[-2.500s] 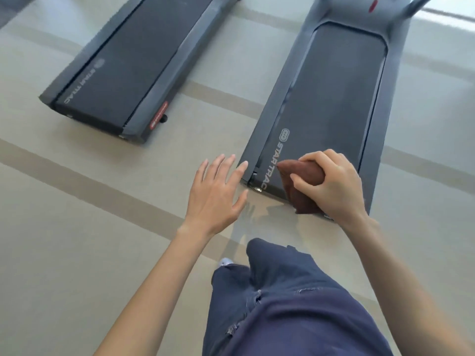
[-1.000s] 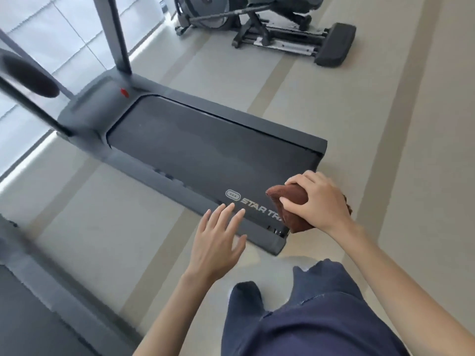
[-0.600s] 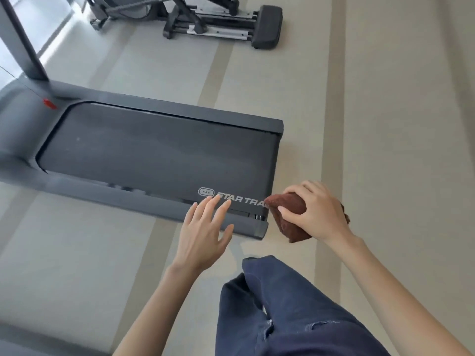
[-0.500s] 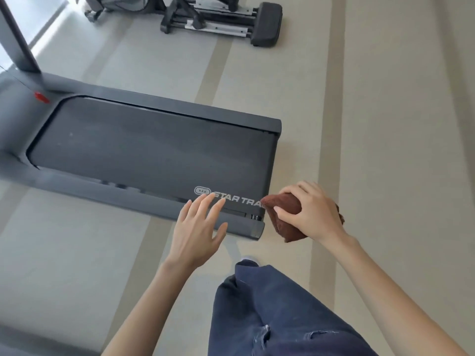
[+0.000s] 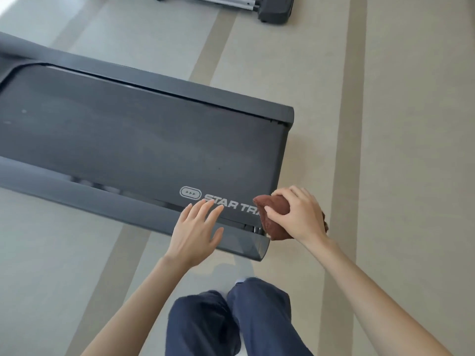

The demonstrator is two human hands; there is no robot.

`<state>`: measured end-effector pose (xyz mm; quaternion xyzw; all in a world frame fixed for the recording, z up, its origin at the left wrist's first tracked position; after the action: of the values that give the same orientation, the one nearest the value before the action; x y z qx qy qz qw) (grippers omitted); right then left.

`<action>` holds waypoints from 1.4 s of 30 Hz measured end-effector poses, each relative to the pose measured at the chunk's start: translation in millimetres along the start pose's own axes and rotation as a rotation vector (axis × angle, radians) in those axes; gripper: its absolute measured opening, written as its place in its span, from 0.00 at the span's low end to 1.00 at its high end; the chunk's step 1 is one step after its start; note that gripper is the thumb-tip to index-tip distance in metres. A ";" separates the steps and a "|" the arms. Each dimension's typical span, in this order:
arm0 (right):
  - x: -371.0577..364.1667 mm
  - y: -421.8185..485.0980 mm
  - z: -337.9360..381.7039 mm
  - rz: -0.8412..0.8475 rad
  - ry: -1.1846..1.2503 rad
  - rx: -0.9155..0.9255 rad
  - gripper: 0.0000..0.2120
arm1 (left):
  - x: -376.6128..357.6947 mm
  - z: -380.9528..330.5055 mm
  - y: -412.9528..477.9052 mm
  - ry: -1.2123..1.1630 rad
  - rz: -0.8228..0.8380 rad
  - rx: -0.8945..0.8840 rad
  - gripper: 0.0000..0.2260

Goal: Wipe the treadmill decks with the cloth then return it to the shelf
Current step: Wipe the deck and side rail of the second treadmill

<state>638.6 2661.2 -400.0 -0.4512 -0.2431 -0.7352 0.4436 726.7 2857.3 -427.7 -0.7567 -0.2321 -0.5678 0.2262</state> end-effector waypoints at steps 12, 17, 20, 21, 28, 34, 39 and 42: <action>-309.0 78.8 -148.3 -0.032 -0.120 0.078 0.12 | -306.5 111.2 113.7 0.107 0.028 -0.157 0.21; -368.0 99.5 -181.7 -0.153 -0.190 0.087 0.13 | -372.2 125.5 146.5 0.083 0.004 -0.150 0.22; -390.7 96.4 -197.2 -0.182 -0.257 0.046 0.16 | -394.3 126.1 160.1 0.079 0.003 -0.166 0.22; -396.5 92.2 -200.9 -0.192 -0.268 0.022 0.17 | -399.3 127.6 161.8 0.070 0.004 -0.154 0.22; -404.6 93.8 -207.3 -0.311 -0.304 0.049 0.15 | -420.8 134.2 164.4 -0.004 0.014 -0.104 0.24; -401.1 187.0 -209.0 -0.385 -0.299 0.106 0.14 | -427.3 135.8 176.6 -0.039 -0.025 -0.145 0.24; -391.5 308.7 -218.3 -0.310 -0.290 0.006 0.17 | -427.7 136.4 177.0 -0.063 -0.074 -0.157 0.24; -391.4 335.9 -221.5 -0.285 -0.289 -0.030 0.17 | -427.1 137.6 181.0 -0.050 -0.076 -0.157 0.24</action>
<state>910.3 2498.8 -863.6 -0.5194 -0.3546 -0.7218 0.2888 834.9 2757.4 -888.6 -0.7766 -0.2212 -0.5733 0.1388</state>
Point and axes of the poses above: each hand's wrist, its own y-axis towards the middle knuckle, its own x-axis out of the back of the hand, z = x × y, the point moved 8 cm from there along y, towards the middle knuckle, and after that the axes turned 1 degree about x, right-handed, at the moved point
